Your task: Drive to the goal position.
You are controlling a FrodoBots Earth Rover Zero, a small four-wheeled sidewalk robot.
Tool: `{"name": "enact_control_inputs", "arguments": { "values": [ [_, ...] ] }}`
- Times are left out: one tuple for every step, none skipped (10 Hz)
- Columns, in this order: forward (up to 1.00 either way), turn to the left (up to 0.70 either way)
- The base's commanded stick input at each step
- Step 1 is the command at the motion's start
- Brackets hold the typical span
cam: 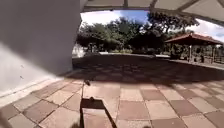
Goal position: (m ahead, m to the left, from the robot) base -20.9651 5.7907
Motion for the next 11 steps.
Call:
{"name": "enact_control_inputs", "arguments": {
  "values": [
    [0.00,0.00],
    [0.00,0.00],
    [0.00,0.00],
    [0.00,0.00],
    [0.14,0.00],
    [0.42,0.00],
    [0.70,0.00],
    [0.70,0.00],
    [0.70,0.00],
    [0.70,0.00],
    [0.70,0.00]
  ]
}}
